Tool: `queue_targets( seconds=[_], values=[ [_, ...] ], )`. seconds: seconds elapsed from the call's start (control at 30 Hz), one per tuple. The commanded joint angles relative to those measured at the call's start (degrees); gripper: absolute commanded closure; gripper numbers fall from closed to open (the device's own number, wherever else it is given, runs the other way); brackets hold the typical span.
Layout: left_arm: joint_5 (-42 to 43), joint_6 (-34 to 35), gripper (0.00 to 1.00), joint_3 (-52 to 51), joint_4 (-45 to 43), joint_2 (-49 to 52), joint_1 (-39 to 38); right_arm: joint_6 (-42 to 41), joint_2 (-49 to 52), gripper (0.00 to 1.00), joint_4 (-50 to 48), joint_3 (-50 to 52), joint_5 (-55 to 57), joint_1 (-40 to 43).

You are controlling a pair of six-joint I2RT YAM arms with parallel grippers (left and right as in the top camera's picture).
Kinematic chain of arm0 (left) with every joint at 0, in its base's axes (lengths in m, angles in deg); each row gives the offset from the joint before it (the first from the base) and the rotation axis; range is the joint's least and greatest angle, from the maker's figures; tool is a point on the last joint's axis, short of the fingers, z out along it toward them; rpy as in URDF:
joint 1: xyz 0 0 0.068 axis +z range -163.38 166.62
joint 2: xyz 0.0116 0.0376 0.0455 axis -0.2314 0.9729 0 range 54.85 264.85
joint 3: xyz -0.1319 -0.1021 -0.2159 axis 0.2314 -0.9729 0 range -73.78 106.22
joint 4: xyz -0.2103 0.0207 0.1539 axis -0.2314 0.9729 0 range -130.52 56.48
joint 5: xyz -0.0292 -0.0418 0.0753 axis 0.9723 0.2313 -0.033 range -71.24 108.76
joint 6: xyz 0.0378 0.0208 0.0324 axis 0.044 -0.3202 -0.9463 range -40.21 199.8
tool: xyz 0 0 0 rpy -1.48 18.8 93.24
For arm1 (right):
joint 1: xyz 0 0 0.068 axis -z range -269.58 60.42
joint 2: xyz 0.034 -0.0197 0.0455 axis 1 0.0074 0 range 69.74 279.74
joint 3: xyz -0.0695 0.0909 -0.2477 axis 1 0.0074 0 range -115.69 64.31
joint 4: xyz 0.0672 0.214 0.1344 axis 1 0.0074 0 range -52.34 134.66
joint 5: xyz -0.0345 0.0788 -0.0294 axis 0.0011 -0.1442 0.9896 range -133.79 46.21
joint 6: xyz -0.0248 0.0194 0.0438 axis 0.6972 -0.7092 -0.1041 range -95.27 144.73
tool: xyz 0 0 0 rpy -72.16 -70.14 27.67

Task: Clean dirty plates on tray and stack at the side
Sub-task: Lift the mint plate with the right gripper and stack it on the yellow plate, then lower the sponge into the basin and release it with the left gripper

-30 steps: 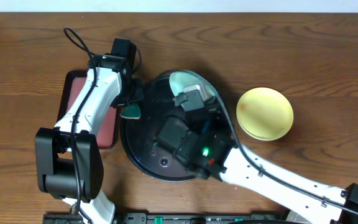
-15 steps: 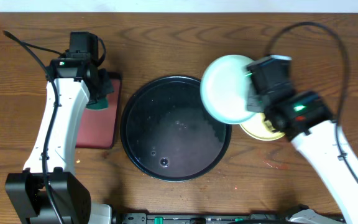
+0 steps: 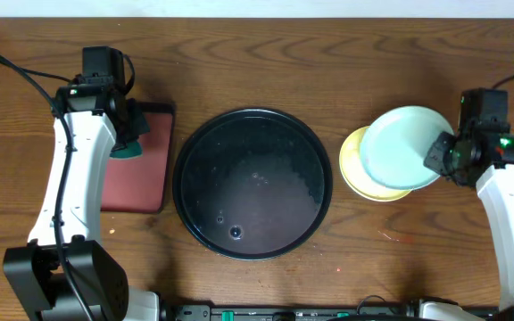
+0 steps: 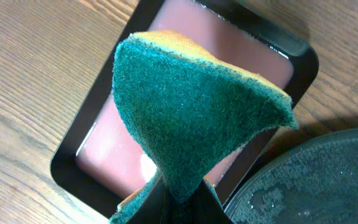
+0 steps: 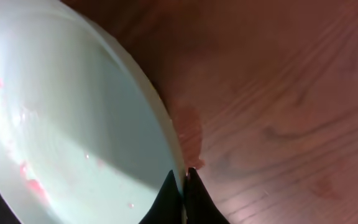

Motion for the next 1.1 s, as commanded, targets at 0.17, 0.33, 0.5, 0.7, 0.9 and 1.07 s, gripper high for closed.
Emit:
queue_targets(
  seconds=[0.17, 0.33, 0.5, 0.7, 0.9, 1.07],
  values=[
    [-1.0, -0.5, 0.93, -0.3, -1.4, 0.6, 0.5, 1.1, 1.1, 0.99, -8.9, 9.9, -3.2, 0.5],
    [-1.0, -0.5, 0.93, -0.3, -1.6, 0.6, 0.5, 1.1, 2.5, 0.83, -10.1, 11.0, -4.3, 0.3],
    [-1.0, -0.6, 0.93, -0.3, -1.2, 0.6, 0.5, 3.1, 3.3, 0.60, -11.6, 10.6, -7.3, 0.3],
    [-1.0, -5.2, 0.92, -0.3, 0.0, 1.0, 0.8, 9.2, 3.3, 0.38, -5.7, 3.5, -13.1, -0.7],
    [-0.2, -8.0, 0.92, -0.3, -0.8, 5.3, 3.3, 12.2, 3.3, 0.17, -0.1, -6.3, -13.2, -3.1],
    [6.6, -14.6, 0.93, -0.3, -3.0, 10.8, 3.6, 12.5, 3.3, 0.08, 0.1, -7.6, -13.3, -3.8]
  ],
)
